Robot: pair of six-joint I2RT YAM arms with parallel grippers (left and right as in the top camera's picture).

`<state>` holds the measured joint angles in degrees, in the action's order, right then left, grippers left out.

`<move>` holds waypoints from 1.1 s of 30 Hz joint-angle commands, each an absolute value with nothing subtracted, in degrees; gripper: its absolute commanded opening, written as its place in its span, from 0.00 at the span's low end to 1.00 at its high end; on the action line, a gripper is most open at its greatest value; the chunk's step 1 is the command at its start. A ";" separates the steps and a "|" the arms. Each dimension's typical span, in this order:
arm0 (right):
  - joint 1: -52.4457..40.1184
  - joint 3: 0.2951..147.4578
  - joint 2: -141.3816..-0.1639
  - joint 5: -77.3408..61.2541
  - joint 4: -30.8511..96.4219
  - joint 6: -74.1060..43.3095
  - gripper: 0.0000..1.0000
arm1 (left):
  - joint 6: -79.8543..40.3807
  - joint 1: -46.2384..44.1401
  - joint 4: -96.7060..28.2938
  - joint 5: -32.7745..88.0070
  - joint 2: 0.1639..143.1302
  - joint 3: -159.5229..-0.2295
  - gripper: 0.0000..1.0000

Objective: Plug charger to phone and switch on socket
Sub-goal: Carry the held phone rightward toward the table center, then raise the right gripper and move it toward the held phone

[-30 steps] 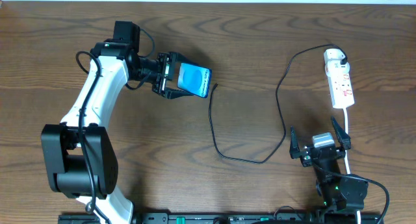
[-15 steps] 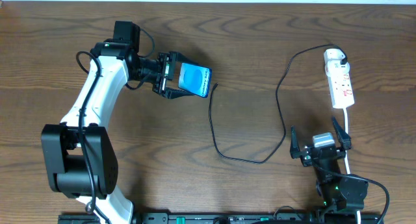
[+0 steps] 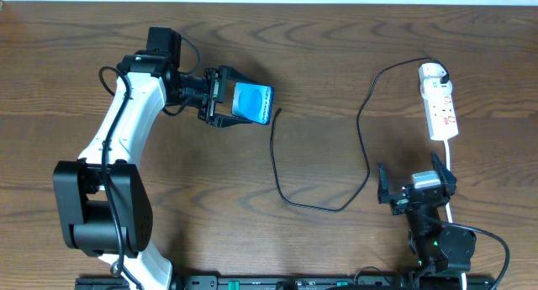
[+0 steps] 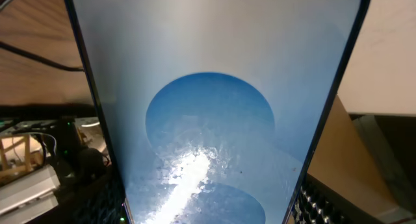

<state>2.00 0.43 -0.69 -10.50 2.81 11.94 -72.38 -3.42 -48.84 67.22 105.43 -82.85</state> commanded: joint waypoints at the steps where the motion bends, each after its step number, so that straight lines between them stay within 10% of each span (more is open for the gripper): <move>1: 1.83 0.34 -0.38 -14.17 2.00 5.28 0.99 | -74.30 -3.31 -48.75 70.04 103.98 -82.74 0.60; 33: 1.83 1.08 -0.38 -15.14 4.14 2.22 0.99 | -74.26 -3.31 -48.77 69.43 103.98 -82.74 0.60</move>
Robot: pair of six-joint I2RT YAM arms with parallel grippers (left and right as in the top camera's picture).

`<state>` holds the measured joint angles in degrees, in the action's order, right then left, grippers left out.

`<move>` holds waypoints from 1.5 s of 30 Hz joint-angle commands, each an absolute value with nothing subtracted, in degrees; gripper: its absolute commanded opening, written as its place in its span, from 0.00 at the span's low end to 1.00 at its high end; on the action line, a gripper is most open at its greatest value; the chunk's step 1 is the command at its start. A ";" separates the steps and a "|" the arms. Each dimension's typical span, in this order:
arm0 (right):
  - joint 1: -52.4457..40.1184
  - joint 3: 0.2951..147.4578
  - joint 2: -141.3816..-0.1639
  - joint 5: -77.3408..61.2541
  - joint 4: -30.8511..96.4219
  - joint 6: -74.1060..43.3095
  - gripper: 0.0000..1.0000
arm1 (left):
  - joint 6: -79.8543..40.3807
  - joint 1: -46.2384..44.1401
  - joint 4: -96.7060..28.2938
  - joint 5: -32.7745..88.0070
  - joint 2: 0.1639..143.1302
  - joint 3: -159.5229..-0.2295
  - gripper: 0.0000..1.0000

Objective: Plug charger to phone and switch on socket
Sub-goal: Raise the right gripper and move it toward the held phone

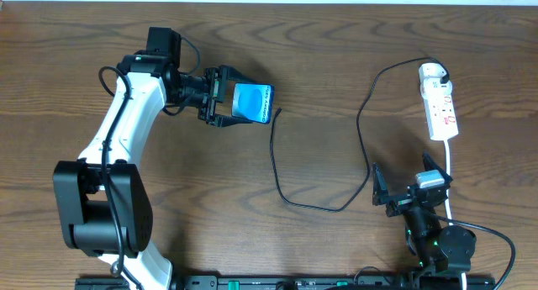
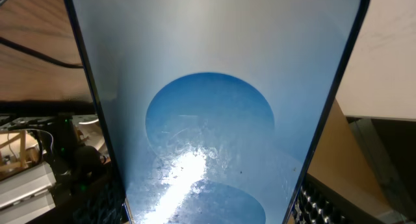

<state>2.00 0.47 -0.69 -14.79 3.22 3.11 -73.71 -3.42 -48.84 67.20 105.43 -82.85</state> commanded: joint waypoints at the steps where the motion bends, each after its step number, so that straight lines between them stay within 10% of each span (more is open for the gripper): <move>1: 1.83 1.08 -0.38 -15.18 4.36 2.17 0.99 | -74.24 -3.31 -48.77 69.43 103.98 -82.74 0.60; 45: 1.83 1.08 -1.15 -16.60 3.18 -5.39 0.99 | -74.30 -3.36 -48.77 69.43 103.98 -82.74 0.57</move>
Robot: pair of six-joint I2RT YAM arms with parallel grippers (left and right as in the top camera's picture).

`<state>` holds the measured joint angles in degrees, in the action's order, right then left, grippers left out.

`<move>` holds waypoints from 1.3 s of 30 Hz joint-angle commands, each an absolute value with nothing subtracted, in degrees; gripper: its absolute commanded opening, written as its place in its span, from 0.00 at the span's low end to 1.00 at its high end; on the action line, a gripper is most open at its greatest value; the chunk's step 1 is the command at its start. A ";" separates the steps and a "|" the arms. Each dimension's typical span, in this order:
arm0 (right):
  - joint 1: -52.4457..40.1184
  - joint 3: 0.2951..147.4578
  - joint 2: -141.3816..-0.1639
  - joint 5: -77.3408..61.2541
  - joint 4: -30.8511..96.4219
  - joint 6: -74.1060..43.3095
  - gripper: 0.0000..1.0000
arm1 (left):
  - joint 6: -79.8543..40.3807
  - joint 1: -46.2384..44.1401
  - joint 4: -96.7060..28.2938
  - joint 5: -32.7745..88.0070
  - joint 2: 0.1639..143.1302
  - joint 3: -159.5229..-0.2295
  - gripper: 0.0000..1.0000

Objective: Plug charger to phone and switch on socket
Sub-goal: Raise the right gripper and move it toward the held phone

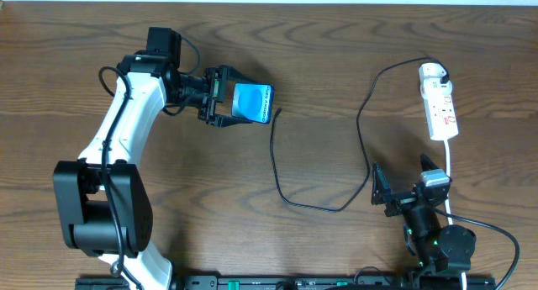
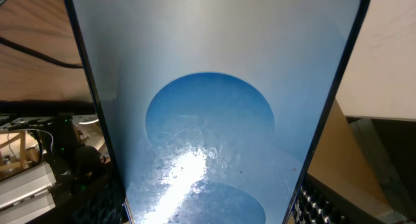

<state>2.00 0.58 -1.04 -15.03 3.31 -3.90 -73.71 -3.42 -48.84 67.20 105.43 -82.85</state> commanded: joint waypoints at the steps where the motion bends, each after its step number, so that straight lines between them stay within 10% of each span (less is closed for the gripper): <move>1: 1.83 1.08 -1.15 -16.78 3.03 -5.98 0.99 | -74.30 -3.36 -48.75 69.43 103.98 -82.74 0.57; 20: 1.83 7.01 -4.49 -21.67 1.13 -9.43 0.99 | -77.25 -3.36 -48.77 64.93 103.98 -82.74 0.57; 39: 1.83 33.32 -43.57 -38.11 5.48 -8.71 0.99 | -77.25 -3.36 -43.81 53.04 103.98 -82.74 0.57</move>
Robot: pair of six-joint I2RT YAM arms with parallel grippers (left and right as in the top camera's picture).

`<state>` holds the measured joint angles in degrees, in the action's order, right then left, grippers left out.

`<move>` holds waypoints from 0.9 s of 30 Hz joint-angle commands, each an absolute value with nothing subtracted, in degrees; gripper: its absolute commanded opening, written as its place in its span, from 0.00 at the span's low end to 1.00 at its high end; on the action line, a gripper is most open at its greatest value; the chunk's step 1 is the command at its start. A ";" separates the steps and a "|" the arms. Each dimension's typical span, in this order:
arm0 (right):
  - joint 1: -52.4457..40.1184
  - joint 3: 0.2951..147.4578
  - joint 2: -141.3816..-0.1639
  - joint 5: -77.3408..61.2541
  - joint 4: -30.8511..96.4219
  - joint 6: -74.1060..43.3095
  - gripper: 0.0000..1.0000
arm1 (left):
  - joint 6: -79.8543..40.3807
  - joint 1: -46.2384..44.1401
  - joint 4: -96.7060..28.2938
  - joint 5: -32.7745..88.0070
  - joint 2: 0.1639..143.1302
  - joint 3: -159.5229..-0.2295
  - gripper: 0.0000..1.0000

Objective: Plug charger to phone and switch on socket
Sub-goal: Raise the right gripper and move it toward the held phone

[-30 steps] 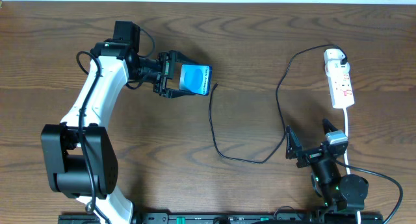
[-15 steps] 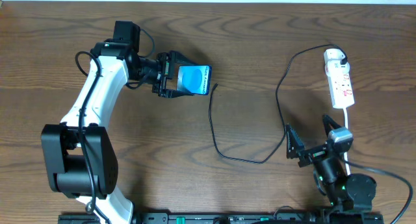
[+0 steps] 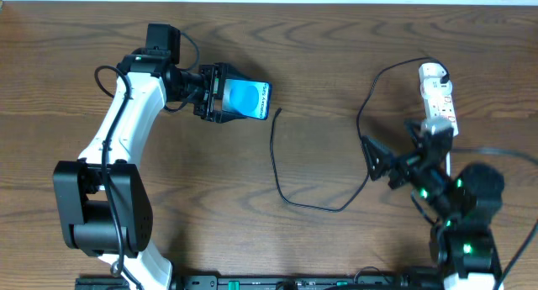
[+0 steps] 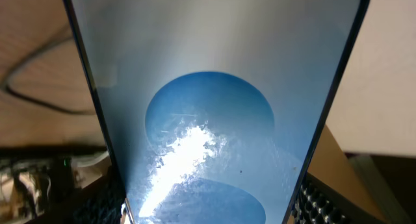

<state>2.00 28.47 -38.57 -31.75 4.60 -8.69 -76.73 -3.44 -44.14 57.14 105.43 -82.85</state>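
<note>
My left gripper (image 3: pixel 220 94) is shut on the blue-screened phone (image 3: pixel 248 99), holding it above the table at upper centre-left; the phone (image 4: pixel 211 113) fills the left wrist view, the finger pads (image 4: pixel 318 201) at its edges. The black charger cable (image 3: pixel 282 168) lies loose on the table, its free plug end (image 3: pixel 278 113) just right of the phone. The cable runs on to the white socket strip (image 3: pixel 439 101) at the far right. My right gripper (image 3: pixel 374 160) is raised at mid-right beside the cable's bend, jaws spread, nothing between them.
The wooden table (image 3: pixel 336 63) runs to its far edge at the top of the overhead view. The strip's white lead (image 3: pixel 448 160) trails down toward the right arm's base. A black rail (image 3: pixel 269 282) runs along the near edge.
My right arm has risen from its low pose near the base and now reaches up and left toward the cable bend. The left gripper has shifted slightly up and left, tilting the phone.
Through all the earlier moments my left gripper held the phone in the same spot near the cable's plug end. My right gripper sat open low at the right, turning only a little. Now the right arm is extended toward the cable, and the phone has tilted.
</note>
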 commanded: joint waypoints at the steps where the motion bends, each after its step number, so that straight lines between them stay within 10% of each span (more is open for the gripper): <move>1: 1.83 35.51 -46.24 -40.07 6.31 -8.71 0.99 | -77.23 -3.36 -43.79 51.22 103.98 -82.74 0.57; 27: -0.54 45.34 -69.36 -48.40 5.48 -17.28 0.99 | -76.84 -6.87 -43.79 32.86 104.01 -82.74 0.57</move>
<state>1.61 44.31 -68.62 -47.37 8.21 -12.95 -76.69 -5.76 -43.79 34.39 105.43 -82.85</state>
